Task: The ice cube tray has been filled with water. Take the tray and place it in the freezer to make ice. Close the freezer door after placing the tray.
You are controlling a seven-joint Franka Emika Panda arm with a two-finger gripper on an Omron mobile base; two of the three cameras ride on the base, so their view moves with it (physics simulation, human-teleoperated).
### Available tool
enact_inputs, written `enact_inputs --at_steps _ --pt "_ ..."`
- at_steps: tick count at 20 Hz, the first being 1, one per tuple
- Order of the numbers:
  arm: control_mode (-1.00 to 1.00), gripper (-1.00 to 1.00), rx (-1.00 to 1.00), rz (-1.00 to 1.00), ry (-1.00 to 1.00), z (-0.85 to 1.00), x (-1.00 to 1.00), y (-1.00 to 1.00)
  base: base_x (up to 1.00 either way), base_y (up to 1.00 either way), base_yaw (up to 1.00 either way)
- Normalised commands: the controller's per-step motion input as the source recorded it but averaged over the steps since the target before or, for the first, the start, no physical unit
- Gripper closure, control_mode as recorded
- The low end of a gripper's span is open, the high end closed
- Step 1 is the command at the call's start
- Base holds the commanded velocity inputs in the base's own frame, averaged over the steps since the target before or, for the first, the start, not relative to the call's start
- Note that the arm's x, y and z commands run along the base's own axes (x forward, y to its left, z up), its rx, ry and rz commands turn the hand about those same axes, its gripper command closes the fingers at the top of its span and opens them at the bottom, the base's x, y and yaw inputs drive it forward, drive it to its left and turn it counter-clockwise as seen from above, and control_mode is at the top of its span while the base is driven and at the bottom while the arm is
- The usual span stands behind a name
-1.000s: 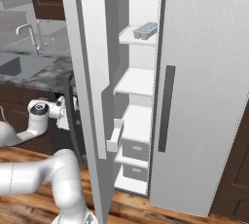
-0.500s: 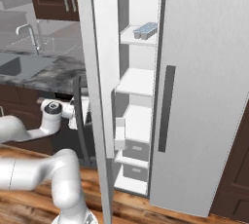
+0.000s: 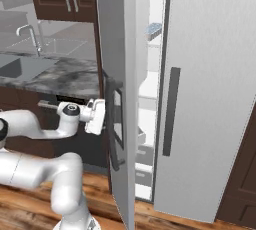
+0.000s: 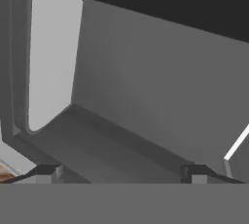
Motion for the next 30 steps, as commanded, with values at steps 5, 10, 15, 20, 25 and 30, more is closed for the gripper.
enact_inputs --at_steps 5,10,15,20,25,30 --pt "-1.00 -1.00 0.05 0.21 0.00 -0.03 0.17 -0.63 0.00 0.00 0.00" --pt "-1.00 -1.00 0.07 0.31 0.00 -0.06 0.25 -0.64 0.00 0.00 0.00" --pt "-1.00 -1.00 0.07 0.37 0.00 -0.05 0.40 -0.57 0.00 0.00 0.00" --pt "-1.00 -1.00 0.12 0.40 0.00 0.00 0.43 -0.67 0.00 0.00 0.00" --pt "-1.00 -1.00 0.18 0.40 0.03 0.00 0.46 -0.77 0.00 0.00 0.00" --pt "-1.00 -1.00 0.19 0.37 0.07 0.00 0.44 -0.69 0.00 0.00 0.00"
